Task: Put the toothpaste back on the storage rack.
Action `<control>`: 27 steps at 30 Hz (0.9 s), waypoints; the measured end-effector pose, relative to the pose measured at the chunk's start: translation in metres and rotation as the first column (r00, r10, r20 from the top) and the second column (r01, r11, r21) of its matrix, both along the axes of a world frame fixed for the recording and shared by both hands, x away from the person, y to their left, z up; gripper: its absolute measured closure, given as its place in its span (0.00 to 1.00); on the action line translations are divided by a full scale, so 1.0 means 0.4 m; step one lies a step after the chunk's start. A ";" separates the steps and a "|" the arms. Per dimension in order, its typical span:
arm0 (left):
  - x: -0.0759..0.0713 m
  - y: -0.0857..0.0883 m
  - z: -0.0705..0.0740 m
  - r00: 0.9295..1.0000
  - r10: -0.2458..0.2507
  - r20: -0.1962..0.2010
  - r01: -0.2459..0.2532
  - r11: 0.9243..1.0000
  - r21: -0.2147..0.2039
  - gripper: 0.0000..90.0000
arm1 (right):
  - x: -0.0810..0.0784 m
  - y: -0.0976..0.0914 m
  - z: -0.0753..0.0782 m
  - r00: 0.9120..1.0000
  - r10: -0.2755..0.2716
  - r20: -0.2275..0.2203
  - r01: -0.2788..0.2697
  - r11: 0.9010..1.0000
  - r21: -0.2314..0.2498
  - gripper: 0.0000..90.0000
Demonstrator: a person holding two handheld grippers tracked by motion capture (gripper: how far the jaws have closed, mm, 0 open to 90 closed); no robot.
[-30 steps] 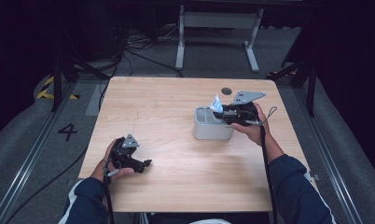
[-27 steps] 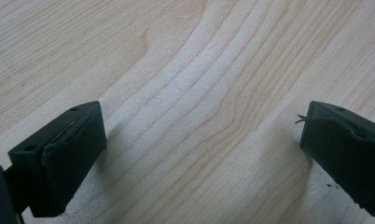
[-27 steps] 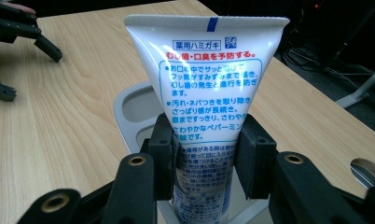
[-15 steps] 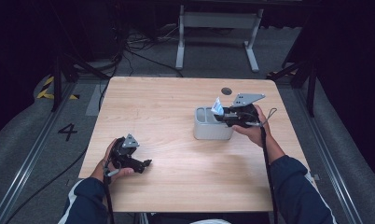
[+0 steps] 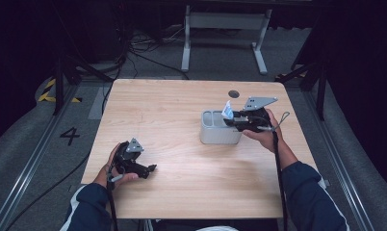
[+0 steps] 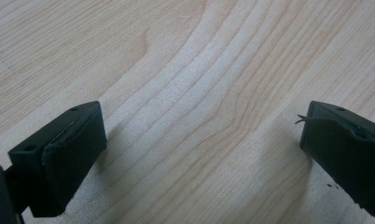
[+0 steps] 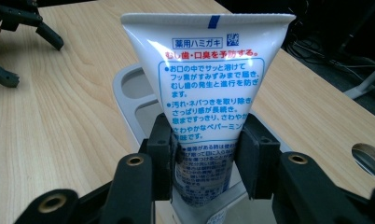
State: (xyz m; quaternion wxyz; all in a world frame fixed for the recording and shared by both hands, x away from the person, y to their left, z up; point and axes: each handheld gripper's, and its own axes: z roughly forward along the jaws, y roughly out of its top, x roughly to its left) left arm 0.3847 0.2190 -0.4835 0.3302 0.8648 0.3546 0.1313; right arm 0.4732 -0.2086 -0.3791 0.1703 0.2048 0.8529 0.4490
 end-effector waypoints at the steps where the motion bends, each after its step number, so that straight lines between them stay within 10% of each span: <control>1: 0.000 0.000 0.000 1.000 0.000 0.000 0.000 1.000 0.000 0.01 | -0.003 0.000 0.000 1.000 0.000 -0.001 0.000 1.000 -0.001 0.69; 27: 0.000 0.000 0.000 1.000 0.000 -0.002 0.000 1.000 0.000 0.01 | -0.016 0.002 -0.001 1.000 0.013 0.010 -0.013 0.999 0.030 0.68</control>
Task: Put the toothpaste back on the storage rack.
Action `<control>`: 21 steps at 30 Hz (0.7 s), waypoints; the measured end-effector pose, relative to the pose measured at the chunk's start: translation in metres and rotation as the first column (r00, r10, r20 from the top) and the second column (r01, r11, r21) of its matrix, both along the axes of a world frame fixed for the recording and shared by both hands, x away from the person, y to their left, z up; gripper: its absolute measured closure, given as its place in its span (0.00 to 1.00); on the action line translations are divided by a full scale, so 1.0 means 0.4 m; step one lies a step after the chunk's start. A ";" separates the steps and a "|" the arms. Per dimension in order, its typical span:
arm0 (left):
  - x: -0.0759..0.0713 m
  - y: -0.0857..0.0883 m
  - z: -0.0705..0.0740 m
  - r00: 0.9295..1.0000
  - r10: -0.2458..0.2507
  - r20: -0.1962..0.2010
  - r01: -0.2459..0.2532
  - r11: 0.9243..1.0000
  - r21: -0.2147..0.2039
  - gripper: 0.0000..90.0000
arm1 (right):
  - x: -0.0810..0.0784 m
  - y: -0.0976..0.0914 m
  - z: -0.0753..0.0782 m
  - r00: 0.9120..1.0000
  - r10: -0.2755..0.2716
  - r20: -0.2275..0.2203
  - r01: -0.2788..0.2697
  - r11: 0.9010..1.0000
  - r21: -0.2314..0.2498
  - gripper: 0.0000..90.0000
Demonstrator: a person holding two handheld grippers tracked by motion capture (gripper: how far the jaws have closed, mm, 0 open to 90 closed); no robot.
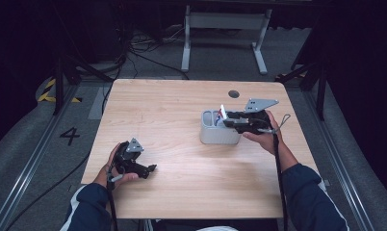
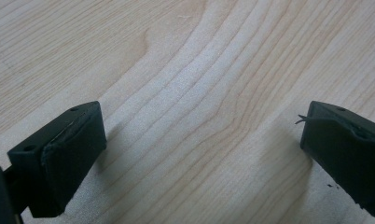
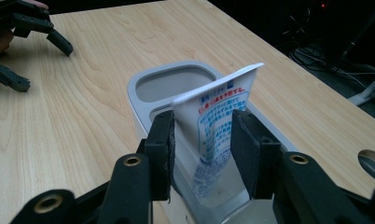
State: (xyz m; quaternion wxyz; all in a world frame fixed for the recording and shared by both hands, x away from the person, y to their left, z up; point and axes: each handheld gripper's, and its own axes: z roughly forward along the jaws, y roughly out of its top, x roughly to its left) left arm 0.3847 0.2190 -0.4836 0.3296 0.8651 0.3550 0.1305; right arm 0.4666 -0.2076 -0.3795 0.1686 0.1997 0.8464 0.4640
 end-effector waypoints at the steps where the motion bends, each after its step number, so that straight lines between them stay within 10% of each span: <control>1: 0.000 0.000 0.000 1.000 0.000 0.000 0.000 1.000 -0.001 0.01 | -0.001 0.001 0.001 1.000 0.000 0.002 0.000 1.000 0.000 0.68; 21: 0.000 0.000 0.000 1.000 0.001 0.000 -0.001 1.000 -0.001 0.01 | -0.033 -0.014 0.023 0.999 -0.031 0.032 0.033 0.997 -0.069 0.48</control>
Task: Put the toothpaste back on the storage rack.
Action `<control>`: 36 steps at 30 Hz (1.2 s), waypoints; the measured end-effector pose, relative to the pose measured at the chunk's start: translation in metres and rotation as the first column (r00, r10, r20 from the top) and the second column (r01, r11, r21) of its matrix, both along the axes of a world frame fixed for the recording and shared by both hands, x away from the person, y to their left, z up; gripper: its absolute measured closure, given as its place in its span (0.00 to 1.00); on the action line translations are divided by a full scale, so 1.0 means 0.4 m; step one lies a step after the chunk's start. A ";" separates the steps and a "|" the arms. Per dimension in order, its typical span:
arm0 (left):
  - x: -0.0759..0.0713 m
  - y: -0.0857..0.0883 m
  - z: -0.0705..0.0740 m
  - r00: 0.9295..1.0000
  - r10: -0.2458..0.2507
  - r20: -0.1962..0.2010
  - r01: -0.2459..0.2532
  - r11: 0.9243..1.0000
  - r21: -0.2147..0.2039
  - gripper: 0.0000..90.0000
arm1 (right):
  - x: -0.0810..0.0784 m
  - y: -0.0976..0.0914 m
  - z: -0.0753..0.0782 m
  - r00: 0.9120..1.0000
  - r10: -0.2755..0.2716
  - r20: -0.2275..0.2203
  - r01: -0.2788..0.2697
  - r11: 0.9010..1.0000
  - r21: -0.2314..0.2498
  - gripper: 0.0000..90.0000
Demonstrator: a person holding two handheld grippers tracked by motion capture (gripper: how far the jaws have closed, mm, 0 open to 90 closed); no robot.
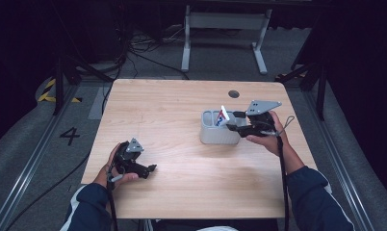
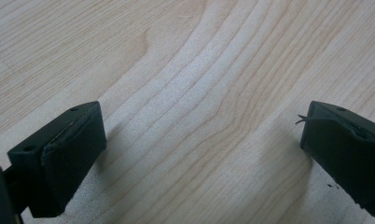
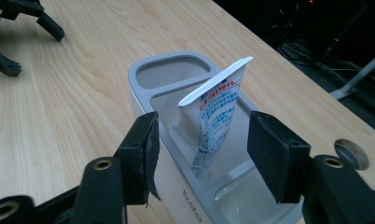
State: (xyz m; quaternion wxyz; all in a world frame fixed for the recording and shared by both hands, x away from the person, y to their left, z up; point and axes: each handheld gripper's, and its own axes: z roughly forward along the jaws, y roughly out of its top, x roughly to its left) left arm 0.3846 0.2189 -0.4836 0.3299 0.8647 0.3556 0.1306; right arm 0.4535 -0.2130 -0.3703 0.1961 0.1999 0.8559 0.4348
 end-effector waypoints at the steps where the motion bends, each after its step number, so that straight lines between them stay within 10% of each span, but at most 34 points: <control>1: 0.000 0.000 0.000 1.000 0.000 0.000 0.000 1.000 0.001 0.01 | -0.004 -0.003 0.001 1.000 -0.007 0.004 0.007 1.000 -0.003 0.47; 20: -0.001 0.002 0.001 1.000 -0.006 0.001 0.006 1.000 0.007 0.01 | -0.069 -0.095 0.005 0.997 -0.072 0.030 0.072 0.997 -0.007 0.37; 36: -0.001 0.002 0.001 1.000 -0.006 0.000 0.006 1.000 0.007 0.01 | -0.131 -0.175 -0.055 0.996 -0.088 0.012 0.089 0.990 -0.113 0.34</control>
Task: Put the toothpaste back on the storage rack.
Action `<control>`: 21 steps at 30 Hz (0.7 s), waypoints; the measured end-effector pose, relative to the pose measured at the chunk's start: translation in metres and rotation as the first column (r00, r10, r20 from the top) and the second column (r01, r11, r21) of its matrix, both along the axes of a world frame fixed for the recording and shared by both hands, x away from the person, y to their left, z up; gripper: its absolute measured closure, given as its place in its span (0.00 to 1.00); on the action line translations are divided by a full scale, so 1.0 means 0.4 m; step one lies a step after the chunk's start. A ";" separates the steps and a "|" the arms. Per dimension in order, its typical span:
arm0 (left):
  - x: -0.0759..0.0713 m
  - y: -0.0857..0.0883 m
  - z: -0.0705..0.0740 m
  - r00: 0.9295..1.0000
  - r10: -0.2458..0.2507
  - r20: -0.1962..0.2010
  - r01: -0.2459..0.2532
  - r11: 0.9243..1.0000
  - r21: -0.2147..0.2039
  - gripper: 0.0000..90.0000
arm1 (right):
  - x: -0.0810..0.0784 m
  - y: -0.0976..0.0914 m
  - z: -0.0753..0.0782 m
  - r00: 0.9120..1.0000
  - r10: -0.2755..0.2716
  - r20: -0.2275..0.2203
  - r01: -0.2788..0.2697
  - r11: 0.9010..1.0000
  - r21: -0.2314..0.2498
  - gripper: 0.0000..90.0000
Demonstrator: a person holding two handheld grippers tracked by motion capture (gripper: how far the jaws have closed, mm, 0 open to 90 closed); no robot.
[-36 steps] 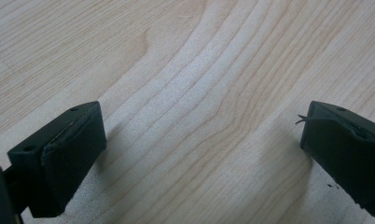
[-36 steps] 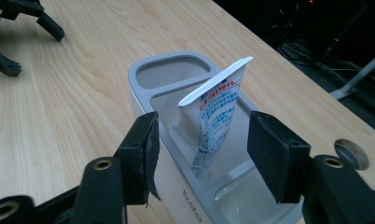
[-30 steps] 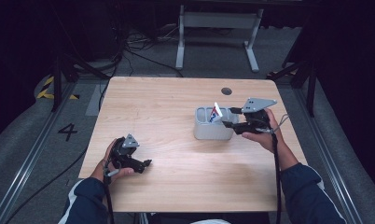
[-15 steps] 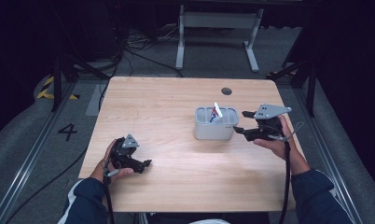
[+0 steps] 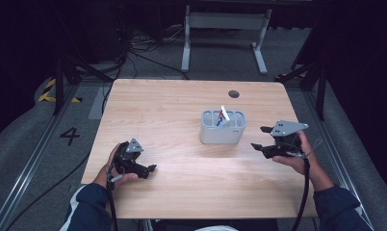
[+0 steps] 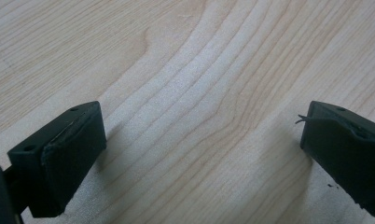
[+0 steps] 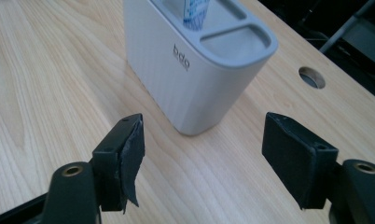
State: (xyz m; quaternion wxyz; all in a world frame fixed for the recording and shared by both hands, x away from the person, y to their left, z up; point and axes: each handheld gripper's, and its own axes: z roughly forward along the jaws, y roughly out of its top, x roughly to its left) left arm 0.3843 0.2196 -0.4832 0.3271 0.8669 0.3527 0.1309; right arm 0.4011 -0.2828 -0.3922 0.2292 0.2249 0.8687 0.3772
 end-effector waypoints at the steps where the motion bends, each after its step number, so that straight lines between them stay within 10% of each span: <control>1: 0.000 0.000 0.000 1.000 0.000 0.000 0.000 1.000 0.000 0.01 | 0.000 0.000 0.000 1.000 0.000 0.000 0.000 1.000 0.000 0.34; 21: 0.000 0.000 0.000 1.000 0.000 0.000 0.000 1.000 0.000 0.01 | -0.034 -0.083 -0.078 0.996 -0.078 -0.044 0.076 0.996 -0.050 0.31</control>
